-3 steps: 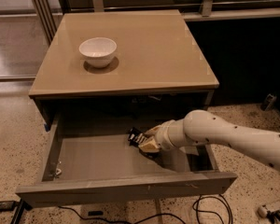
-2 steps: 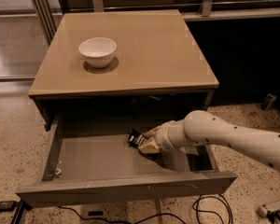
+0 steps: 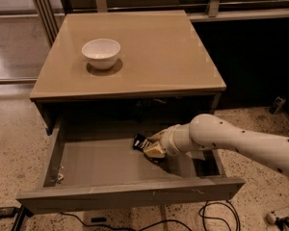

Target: Place rxbar chocolate into top drawer

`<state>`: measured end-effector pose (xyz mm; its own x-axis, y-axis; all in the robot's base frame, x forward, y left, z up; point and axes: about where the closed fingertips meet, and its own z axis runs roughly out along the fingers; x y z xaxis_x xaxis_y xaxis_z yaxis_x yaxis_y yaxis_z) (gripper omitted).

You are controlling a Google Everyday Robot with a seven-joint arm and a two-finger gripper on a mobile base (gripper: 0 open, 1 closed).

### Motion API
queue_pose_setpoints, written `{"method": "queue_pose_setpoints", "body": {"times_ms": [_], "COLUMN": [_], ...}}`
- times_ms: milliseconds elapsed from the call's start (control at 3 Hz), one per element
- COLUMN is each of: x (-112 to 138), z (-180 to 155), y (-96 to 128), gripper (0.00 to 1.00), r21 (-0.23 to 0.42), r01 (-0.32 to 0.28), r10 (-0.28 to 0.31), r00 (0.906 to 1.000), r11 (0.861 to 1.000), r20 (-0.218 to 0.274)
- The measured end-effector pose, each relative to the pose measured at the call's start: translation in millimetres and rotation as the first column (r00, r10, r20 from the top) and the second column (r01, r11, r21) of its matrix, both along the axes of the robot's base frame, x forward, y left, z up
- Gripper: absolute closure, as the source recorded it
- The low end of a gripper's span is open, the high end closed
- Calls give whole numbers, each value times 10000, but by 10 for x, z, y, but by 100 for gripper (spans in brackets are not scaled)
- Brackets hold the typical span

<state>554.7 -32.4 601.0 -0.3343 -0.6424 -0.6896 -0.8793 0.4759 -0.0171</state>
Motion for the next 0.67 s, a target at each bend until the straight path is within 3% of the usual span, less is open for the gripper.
{"method": "queue_pose_setpoints", "body": {"times_ms": [333, 667], "x": [0, 0], "z": [0, 0], "y": [1, 1], "gripper": [0, 0], "r21": [0, 0], "r01": [-1, -1], "r10": [1, 1], "r00": [10000, 10000], "r11": [10000, 10000], "r20": [-1, -1]}}
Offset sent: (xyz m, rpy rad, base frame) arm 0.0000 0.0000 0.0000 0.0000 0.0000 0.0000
